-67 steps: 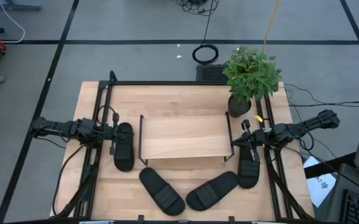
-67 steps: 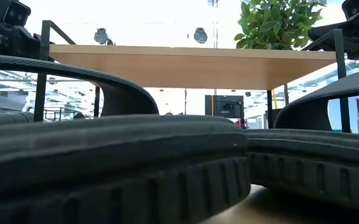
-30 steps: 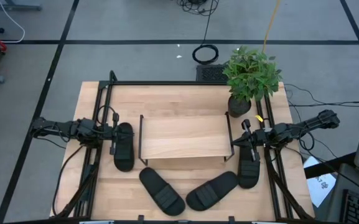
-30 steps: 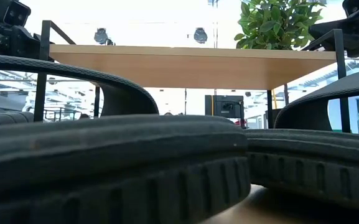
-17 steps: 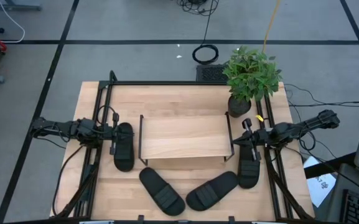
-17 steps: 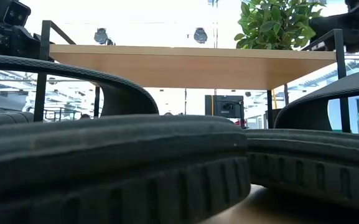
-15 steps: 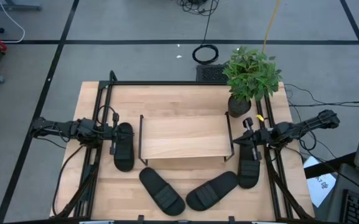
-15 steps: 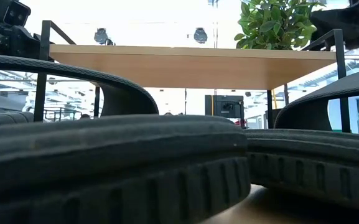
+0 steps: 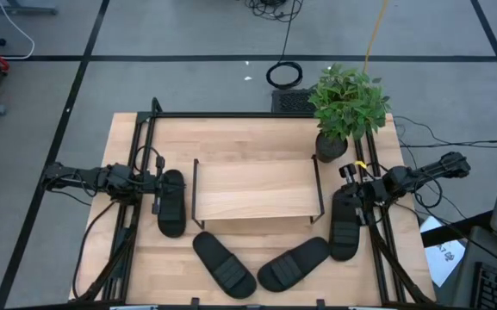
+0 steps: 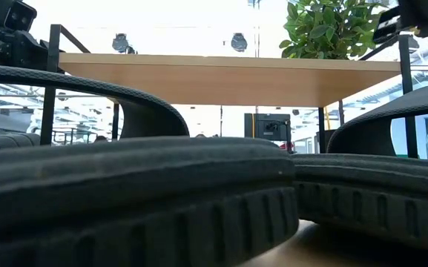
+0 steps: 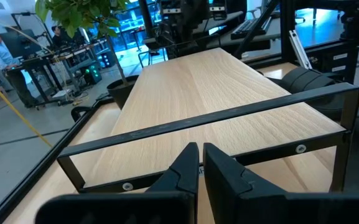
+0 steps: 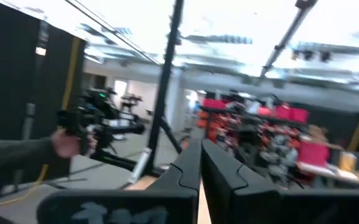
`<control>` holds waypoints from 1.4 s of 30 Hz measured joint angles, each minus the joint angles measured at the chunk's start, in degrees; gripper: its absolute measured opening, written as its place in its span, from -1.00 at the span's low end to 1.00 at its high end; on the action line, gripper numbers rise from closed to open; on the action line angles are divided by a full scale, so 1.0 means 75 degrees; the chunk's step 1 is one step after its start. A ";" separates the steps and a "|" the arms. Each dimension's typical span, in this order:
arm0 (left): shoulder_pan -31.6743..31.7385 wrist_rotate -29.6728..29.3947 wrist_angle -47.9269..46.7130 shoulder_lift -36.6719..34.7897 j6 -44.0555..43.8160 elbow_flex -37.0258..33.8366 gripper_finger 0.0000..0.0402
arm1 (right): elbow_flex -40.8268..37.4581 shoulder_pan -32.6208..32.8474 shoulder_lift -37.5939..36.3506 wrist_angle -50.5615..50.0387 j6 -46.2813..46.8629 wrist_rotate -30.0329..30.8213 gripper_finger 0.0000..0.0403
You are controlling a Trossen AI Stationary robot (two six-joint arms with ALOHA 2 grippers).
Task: Pick and place slides into the shelf
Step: Put the bottom left black slide on the shelf
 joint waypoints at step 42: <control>-0.0314 -0.0083 0.3215 0.1123 0.1449 0.0731 -0.87 | 0.4947 0.2449 0.4471 -0.3070 -0.3310 0.3725 -0.98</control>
